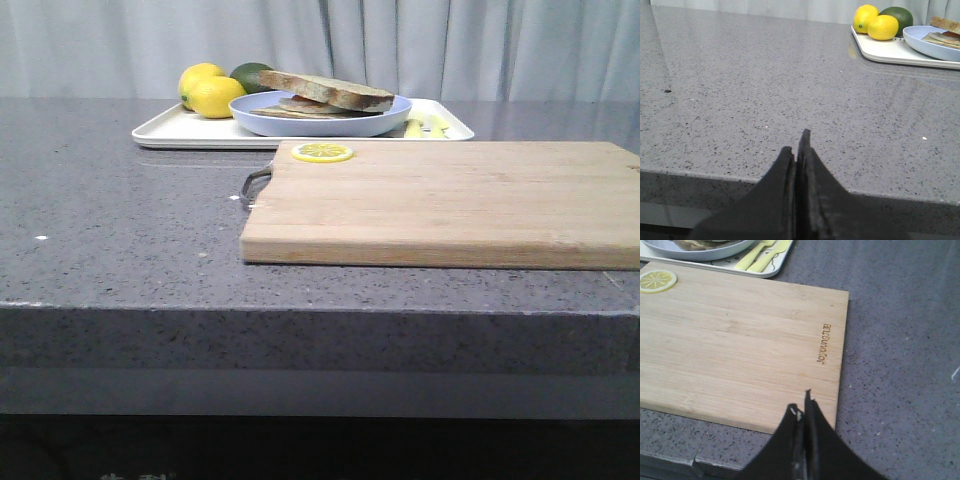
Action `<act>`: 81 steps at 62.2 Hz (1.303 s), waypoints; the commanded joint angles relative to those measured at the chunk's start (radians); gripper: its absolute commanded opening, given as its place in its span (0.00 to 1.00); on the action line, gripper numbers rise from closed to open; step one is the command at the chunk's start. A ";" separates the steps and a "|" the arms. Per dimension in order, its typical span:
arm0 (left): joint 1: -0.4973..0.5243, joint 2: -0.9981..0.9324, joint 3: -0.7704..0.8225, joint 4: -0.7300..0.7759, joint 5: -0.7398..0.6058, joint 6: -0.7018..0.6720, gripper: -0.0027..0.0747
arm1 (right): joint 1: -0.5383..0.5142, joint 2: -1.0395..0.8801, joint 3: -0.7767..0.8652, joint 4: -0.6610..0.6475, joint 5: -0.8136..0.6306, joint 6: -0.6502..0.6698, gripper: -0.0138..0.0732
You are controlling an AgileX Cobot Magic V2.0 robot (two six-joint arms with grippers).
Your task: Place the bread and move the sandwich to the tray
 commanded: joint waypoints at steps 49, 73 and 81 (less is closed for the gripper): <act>0.002 -0.020 0.003 -0.010 -0.078 -0.002 0.01 | 0.047 -0.297 0.448 0.025 -0.465 -0.001 0.03; 0.002 -0.020 0.003 -0.010 -0.078 -0.002 0.01 | 0.070 -0.455 0.477 0.025 -0.425 -0.001 0.03; 0.002 -0.020 0.003 -0.010 -0.078 -0.002 0.01 | 0.070 -0.502 0.477 0.025 -0.422 -0.001 0.03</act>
